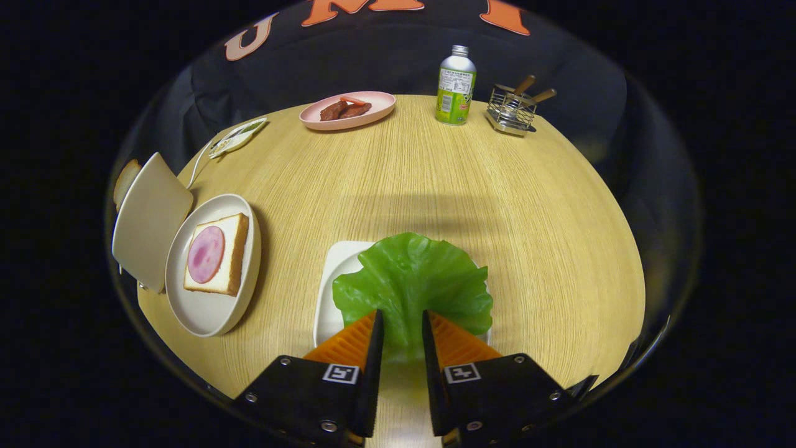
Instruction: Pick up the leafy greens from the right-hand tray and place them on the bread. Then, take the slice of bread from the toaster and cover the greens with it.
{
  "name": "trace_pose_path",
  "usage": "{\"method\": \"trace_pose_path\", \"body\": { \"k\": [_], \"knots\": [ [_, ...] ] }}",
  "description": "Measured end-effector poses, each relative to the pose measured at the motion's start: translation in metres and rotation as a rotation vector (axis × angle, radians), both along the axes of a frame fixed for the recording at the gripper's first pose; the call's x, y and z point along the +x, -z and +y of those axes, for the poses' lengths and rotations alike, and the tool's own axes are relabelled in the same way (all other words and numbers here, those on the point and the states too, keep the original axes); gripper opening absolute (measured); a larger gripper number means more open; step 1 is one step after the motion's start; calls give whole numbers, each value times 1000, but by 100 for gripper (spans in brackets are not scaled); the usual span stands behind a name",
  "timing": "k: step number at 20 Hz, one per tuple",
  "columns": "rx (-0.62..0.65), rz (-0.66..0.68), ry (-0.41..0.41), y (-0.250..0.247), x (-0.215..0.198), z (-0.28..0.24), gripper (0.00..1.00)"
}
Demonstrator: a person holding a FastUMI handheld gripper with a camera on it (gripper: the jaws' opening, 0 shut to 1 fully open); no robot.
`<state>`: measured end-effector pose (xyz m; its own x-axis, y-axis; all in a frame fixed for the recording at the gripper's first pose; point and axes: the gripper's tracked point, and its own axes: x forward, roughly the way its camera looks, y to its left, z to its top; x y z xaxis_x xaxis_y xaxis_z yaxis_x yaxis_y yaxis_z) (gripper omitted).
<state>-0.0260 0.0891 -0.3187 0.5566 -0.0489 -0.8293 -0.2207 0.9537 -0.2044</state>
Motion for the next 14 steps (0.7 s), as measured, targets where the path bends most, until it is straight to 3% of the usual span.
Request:
{"method": "trace_pose_path", "body": {
  "k": [1,3,14],
  "knots": [
    [-2,-2,8,-1,-1,-1,22],
    [-3,-6,11,-2,0,-2,3],
    [31,-106,-20,-56,-1,26,1]
  ]
}}
